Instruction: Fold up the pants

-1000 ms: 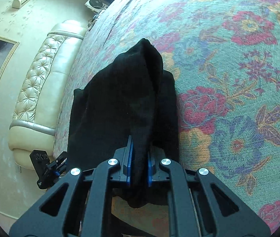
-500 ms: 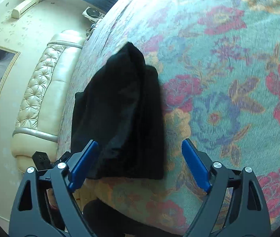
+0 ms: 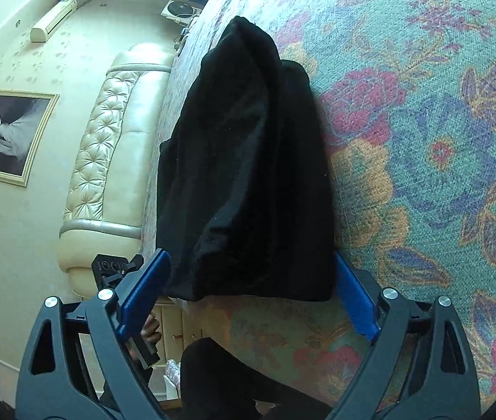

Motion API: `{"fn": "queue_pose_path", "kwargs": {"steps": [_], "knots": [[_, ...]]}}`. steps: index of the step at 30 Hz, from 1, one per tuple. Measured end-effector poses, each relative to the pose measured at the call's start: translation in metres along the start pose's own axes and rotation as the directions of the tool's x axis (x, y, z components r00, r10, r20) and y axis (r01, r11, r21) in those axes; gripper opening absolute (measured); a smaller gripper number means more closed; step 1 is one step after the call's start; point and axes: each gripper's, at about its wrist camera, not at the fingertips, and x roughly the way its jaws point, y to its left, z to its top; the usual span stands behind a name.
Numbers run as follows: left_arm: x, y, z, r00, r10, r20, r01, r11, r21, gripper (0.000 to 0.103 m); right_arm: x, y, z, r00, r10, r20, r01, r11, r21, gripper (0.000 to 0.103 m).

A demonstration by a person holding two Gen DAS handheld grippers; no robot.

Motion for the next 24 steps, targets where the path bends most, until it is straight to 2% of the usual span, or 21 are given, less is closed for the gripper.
{"fn": "queue_pose_path", "kwargs": {"steps": [2,5,7,8,9,10,12,15,17,20,21,22,24], "knots": [[0.011,0.005,-0.001,0.998,-0.016,-0.054,0.015,1.0,-0.018,0.091,-0.001,-0.003,0.001,1.0,0.01,-0.005,-0.01,1.0,0.004,0.091],[0.012,0.001,-0.002,0.996,-0.038,-0.081,0.041,0.999,0.033,0.091,-0.006,-0.007,0.001,1.0,0.004,-0.007,-0.004,1.0,-0.003,0.087],[0.012,-0.001,-0.002,0.99,-0.092,-0.108,0.096,0.995,0.031,0.091,-0.004,-0.007,0.001,1.0,-0.023,-0.009,0.023,1.0,-0.007,0.065],[0.012,-0.002,-0.002,0.986,-0.127,-0.111,0.13,0.991,0.023,0.091,-0.002,-0.008,0.001,0.999,-0.033,-0.01,0.033,0.999,-0.006,0.061],[0.012,-0.002,-0.004,0.987,-0.126,-0.104,0.129,0.991,0.024,0.091,-0.003,-0.01,-0.001,1.0,-0.03,-0.009,0.03,1.0,-0.003,0.055],[0.013,-0.002,-0.004,0.989,-0.102,-0.105,0.106,0.994,0.032,0.07,-0.004,-0.013,-0.002,1.0,-0.03,-0.009,0.03,1.0,-0.004,0.048],[0.02,0.0,-0.008,0.99,-0.03,-0.14,0.038,0.998,0.058,0.049,-0.006,-0.015,-0.003,0.999,-0.043,-0.007,0.043,0.999,-0.017,0.041],[0.022,-0.002,-0.012,0.991,0.006,-0.135,0.009,0.994,0.112,0.043,-0.003,-0.009,-0.006,0.995,-0.103,-0.007,0.103,0.992,-0.077,0.038],[0.024,-0.009,-0.011,0.99,0.026,-0.137,-0.007,0.991,0.135,0.043,-0.003,-0.013,-0.006,0.996,-0.09,-0.014,0.089,0.993,-0.084,0.038],[0.021,-0.032,-0.005,0.987,0.098,-0.126,-0.067,0.97,0.233,0.059,-0.006,-0.013,-0.005,0.999,-0.045,-0.024,0.042,0.994,-0.097,0.047],[0.015,-0.039,-0.005,0.985,0.144,-0.09,-0.115,0.954,0.277,0.077,-0.009,-0.013,-0.005,0.999,-0.024,-0.031,0.021,0.996,-0.09,0.054],[0.009,-0.047,-0.002,0.983,0.182,-0.036,-0.162,0.935,0.316,0.086,-0.012,-0.013,-0.003,1.0,-0.008,-0.029,0.006,0.997,-0.082,0.065],[-0.001,-0.06,0.005,0.98,0.196,0.04,-0.196,0.903,0.383,0.087,-0.022,-0.009,0.003,1.0,0.017,0.006,-0.017,0.997,-0.082,0.082]]}}
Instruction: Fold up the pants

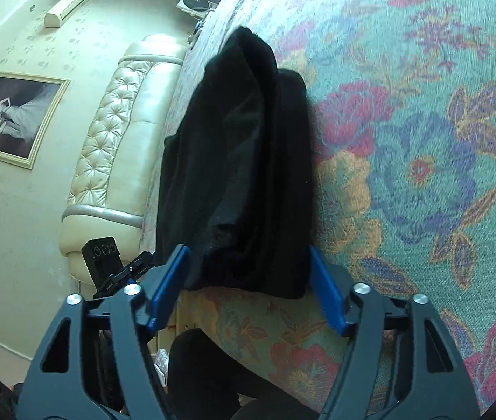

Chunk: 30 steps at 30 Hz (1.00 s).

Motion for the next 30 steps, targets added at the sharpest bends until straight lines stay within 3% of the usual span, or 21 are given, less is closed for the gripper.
{"fn": "queue_pose_path", "kwargs": {"steps": [1,5,9,15,20,26,30], "knots": [[-0.002,-0.003,0.006,1.0,0.012,0.009,-0.012,0.999,0.035,0.088,-0.004,0.002,0.005,1.0,-0.007,0.026,0.007,1.0,-0.01,0.086],[0.01,-0.004,0.026,0.992,0.124,-0.002,-0.122,0.982,0.144,0.088,-0.003,0.001,0.028,0.999,-0.027,0.035,0.027,1.0,0.0,0.087],[0.033,0.011,0.042,0.989,0.136,-0.054,-0.128,0.982,0.136,0.088,0.015,-0.002,0.054,1.0,-0.021,0.011,0.021,1.0,0.02,0.088],[0.053,0.038,0.06,0.995,0.033,-0.092,-0.03,0.999,0.041,0.088,0.039,-0.004,0.091,1.0,-0.001,-0.014,0.001,0.999,0.032,0.088],[0.071,0.048,0.074,0.991,-0.066,-0.116,0.06,0.997,-0.049,0.088,0.053,-0.008,0.11,0.999,0.024,-0.028,-0.023,0.999,0.039,0.09],[0.092,0.07,0.097,0.972,-0.198,-0.123,0.171,0.965,-0.199,0.088,0.056,-0.009,0.12,0.997,0.059,-0.045,-0.057,0.997,0.048,0.09],[0.103,0.08,0.111,0.959,-0.248,-0.135,0.208,0.945,-0.252,0.089,0.052,-0.012,0.119,0.997,0.069,-0.045,-0.067,0.997,0.049,0.09]]}}
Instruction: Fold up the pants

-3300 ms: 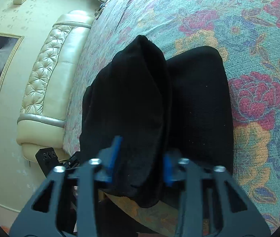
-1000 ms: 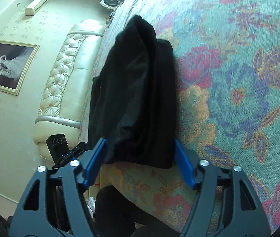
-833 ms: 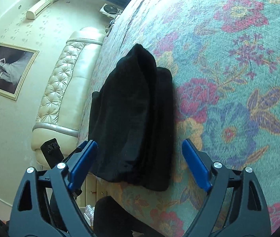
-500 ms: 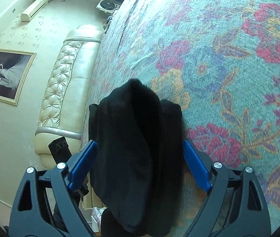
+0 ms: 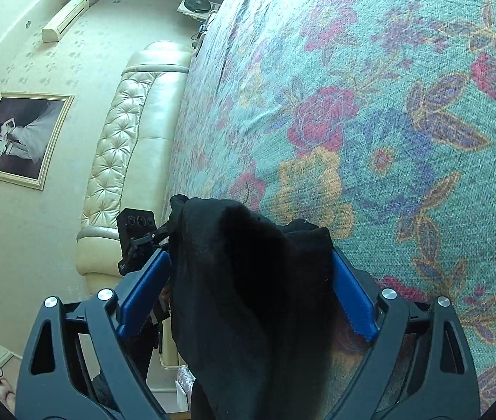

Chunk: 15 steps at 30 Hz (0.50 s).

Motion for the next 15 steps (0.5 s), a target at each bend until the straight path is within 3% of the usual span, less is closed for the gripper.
{"fn": "queue_pose_path", "kwargs": {"steps": [3,4,5,6,7,9,11,13,15], "knots": [[-0.004,0.01,0.002,0.998,-0.061,0.013,0.061,0.996,-0.061,0.09,-0.002,0.0,-0.001,1.0,0.003,0.0,-0.003,1.0,0.0,0.088],[-0.006,0.013,0.001,0.997,-0.076,0.031,0.078,0.994,-0.075,0.088,-0.003,-0.002,-0.002,1.0,-0.013,0.0,0.013,1.0,0.004,0.075],[-0.007,0.015,0.001,0.998,-0.052,0.037,0.054,0.996,-0.077,0.079,-0.004,-0.004,-0.002,0.999,-0.046,-0.001,0.046,0.999,0.008,0.063],[-0.007,0.016,-0.001,1.0,0.017,0.025,-0.016,0.998,-0.055,0.053,-0.006,-0.011,-0.003,0.998,-0.069,-0.006,0.069,0.997,0.021,0.04],[-0.006,0.016,-0.003,0.999,0.05,0.02,-0.049,0.999,-0.02,0.047,-0.007,-0.017,-0.004,0.998,-0.058,-0.006,0.058,0.998,0.035,0.036],[-0.01,0.018,-0.007,0.999,0.027,0.035,-0.027,1.0,-0.005,0.047,-0.009,-0.023,-0.006,0.999,-0.032,0.008,0.032,0.999,0.031,0.036],[-0.016,0.018,-0.008,0.999,-0.017,0.049,0.017,1.0,0.004,0.054,-0.012,-0.019,-0.009,0.999,-0.029,0.03,0.029,0.999,0.016,0.042],[-0.026,0.021,-0.014,0.993,-0.1,0.064,0.102,0.994,-0.036,0.08,-0.016,-0.018,-0.012,0.999,0.017,0.043,-0.018,1.0,0.022,0.061],[-0.039,0.025,-0.026,0.984,-0.147,0.105,0.156,0.984,-0.082,0.086,-0.024,-0.018,-0.016,0.995,0.07,0.07,-0.072,0.997,0.028,0.071]]}}
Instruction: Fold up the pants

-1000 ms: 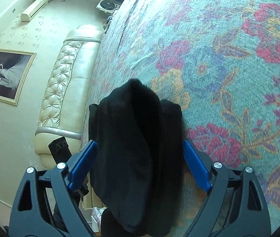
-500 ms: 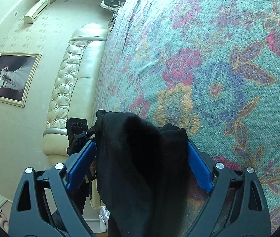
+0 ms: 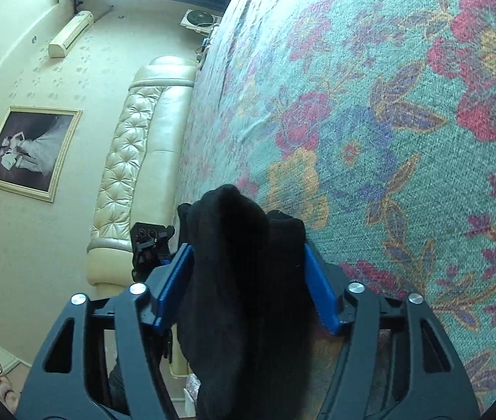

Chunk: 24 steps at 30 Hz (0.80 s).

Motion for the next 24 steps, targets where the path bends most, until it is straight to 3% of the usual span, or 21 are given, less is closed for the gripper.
{"fn": "queue_pose_path", "kwargs": {"steps": [4,8,9,10,12,13,14,18,24], "knots": [[-0.013,0.0,-0.024,1.0,0.018,0.01,-0.018,1.0,0.025,0.086,-0.004,-0.002,-0.005,1.0,0.013,0.012,-0.013,1.0,0.0,0.074],[-0.005,-0.012,-0.031,0.996,0.087,0.001,-0.086,0.99,0.109,0.089,0.006,0.004,-0.008,0.999,-0.045,-0.003,0.045,0.998,-0.046,0.074],[-0.001,-0.014,-0.031,0.994,0.107,0.001,-0.106,0.987,0.122,0.091,0.01,0.008,-0.009,0.998,-0.067,-0.009,0.067,0.996,-0.065,0.067],[0.002,-0.016,-0.03,0.993,0.12,0.005,-0.12,0.984,0.133,0.091,0.016,0.009,-0.01,0.995,-0.092,-0.026,0.09,0.993,-0.079,0.051],[0.01,-0.022,-0.027,0.99,0.139,0.016,-0.14,0.978,0.156,0.089,0.023,0.004,-0.014,0.993,-0.112,-0.032,0.11,0.992,-0.061,0.038],[0.013,-0.022,-0.027,0.988,0.152,0.014,-0.152,0.974,0.167,0.057,0.022,0.001,-0.014,0.995,-0.094,-0.021,0.093,0.995,-0.044,0.035],[0.018,-0.021,-0.027,0.986,0.164,-0.014,-0.159,0.973,0.169,0.043,0.021,0.001,-0.016,0.996,-0.087,-0.013,0.086,0.995,-0.046,0.034],[0.014,-0.021,-0.027,0.982,0.187,-0.005,-0.183,0.966,0.183,0.03,0.022,0.005,-0.02,0.997,-0.069,0.022,0.07,0.996,-0.057,0.032],[-0.01,-0.016,-0.021,0.979,0.202,0.016,-0.201,0.961,0.19,0.028,0.039,0.016,-0.013,0.999,-0.041,0.032,0.043,0.997,-0.065,0.031]]}}
